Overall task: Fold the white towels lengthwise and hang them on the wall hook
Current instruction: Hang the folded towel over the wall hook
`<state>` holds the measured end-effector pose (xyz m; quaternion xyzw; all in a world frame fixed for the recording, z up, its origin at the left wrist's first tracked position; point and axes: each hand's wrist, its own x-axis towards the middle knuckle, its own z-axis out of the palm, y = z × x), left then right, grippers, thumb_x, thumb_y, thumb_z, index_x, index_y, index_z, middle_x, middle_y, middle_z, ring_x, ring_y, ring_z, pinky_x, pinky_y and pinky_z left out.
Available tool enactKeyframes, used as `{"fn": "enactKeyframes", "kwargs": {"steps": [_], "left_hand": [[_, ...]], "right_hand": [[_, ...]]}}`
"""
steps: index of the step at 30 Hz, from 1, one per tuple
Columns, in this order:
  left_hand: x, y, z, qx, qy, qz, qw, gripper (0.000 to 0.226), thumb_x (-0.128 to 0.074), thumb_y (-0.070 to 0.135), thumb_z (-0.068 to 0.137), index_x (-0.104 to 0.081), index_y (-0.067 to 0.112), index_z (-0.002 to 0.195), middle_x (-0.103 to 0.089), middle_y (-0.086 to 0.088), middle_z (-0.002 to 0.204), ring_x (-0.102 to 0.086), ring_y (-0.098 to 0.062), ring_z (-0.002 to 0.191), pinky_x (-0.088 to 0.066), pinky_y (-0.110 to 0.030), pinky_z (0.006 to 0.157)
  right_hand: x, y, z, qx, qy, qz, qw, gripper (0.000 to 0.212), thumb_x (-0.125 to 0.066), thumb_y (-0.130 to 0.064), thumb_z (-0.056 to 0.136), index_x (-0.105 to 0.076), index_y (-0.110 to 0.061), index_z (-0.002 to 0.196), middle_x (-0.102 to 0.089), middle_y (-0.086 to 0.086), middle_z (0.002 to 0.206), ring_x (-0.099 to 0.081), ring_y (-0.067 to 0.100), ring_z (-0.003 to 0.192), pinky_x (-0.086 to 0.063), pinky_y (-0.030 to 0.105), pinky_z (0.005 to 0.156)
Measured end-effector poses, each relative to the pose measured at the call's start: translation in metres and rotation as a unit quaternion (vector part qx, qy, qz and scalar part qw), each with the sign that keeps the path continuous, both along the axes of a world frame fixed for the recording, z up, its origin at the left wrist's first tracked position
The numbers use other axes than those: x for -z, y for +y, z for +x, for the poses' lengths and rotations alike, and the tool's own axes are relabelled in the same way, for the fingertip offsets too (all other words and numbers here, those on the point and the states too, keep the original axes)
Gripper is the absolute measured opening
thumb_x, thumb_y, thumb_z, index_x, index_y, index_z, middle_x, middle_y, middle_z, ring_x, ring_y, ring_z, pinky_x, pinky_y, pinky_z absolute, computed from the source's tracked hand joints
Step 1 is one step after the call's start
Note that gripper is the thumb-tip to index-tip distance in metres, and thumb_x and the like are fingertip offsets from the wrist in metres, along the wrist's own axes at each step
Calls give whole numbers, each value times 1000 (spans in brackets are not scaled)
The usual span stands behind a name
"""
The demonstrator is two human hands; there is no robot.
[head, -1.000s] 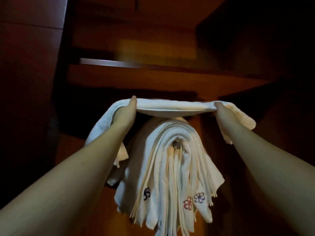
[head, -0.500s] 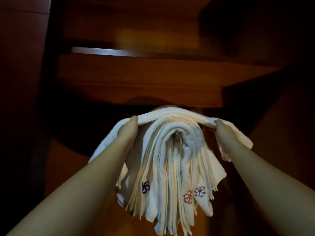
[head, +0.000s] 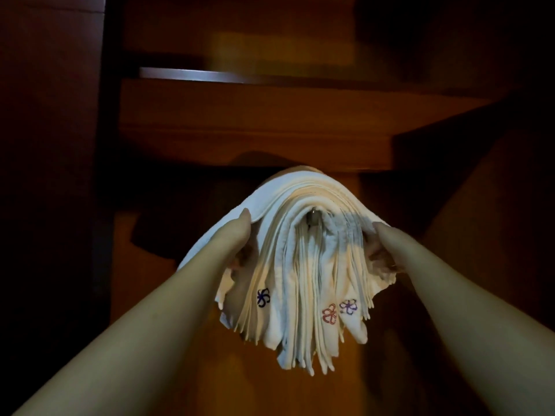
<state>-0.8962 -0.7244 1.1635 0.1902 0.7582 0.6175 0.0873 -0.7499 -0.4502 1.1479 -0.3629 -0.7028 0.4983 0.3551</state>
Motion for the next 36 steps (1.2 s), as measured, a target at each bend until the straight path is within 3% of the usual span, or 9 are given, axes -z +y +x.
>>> {"fn": "enactKeyframes", "kwargs": {"steps": [2,4,8,11,14,19,26,30,36], "left_hand": [[2,-5,4,-80,136,-99,982,79,-26,60,102,-69,-6,91,-75,-16,78,-71,-31,75,-54,-32,73],[4,-5,2,-178,358,-78,913,60,-34,45,102,-68,2,77,-66,-7,62,-62,-29,62,-40,-28,56],[-4,6,-2,-211,580,-9,786,32,-47,37,99,-63,9,96,-58,-6,96,-53,-26,93,-44,-38,75],[-21,27,-17,-151,562,-86,808,60,-40,53,101,-42,16,148,-39,-10,155,-33,-31,142,-26,-47,115],[-33,48,-31,-95,520,-156,835,73,-29,65,99,-17,26,159,-13,-4,168,-11,-30,153,-12,-52,121],[-27,66,-44,-43,436,-75,896,77,-34,71,95,-24,27,157,-36,-9,159,-41,-31,140,-39,-41,104],[23,42,-49,-54,281,-167,944,96,-18,84,88,-10,22,160,-17,-13,166,-27,-37,148,-30,-47,114],[47,16,-34,-95,295,-194,931,76,-20,67,99,-22,18,158,-25,-17,162,-27,-38,146,-30,-53,115],[79,-19,45,-169,448,-14,878,42,-41,47,98,-58,14,117,-62,-10,112,-57,-29,105,-44,-46,95]], "right_hand": [[1,8,6,57,-74,72,993,54,-42,-56,98,-64,-6,101,-75,11,75,-73,27,67,-60,37,69],[-1,10,10,162,-138,199,957,59,-41,-59,97,-70,-7,97,-72,6,75,-70,25,67,-53,32,61],[-11,3,8,267,-56,426,862,41,-58,-46,94,-65,-9,110,-61,10,108,-59,29,98,-51,41,76],[-25,-14,-2,177,52,481,857,44,-52,-46,99,-59,-15,130,-55,8,134,-49,27,125,-43,47,104],[-34,-29,-20,-6,54,387,920,59,-30,-61,104,-36,-30,154,-36,-1,160,-31,24,148,-26,51,120],[-29,-23,-35,-65,37,265,961,79,-19,-86,88,-31,-43,153,-48,3,151,-44,32,138,-36,49,104],[28,4,-17,-99,4,94,991,124,-22,-110,51,-52,-31,142,-66,4,110,-64,20,94,-51,42,81],[54,-2,5,-44,-10,109,993,89,-17,-87,86,-35,-32,154,-45,13,153,-43,35,140,-33,56,113],[87,-51,75,86,-58,199,975,57,-38,-55,102,-48,-19,145,-54,11,141,-56,29,119,-43,39,90]]}}
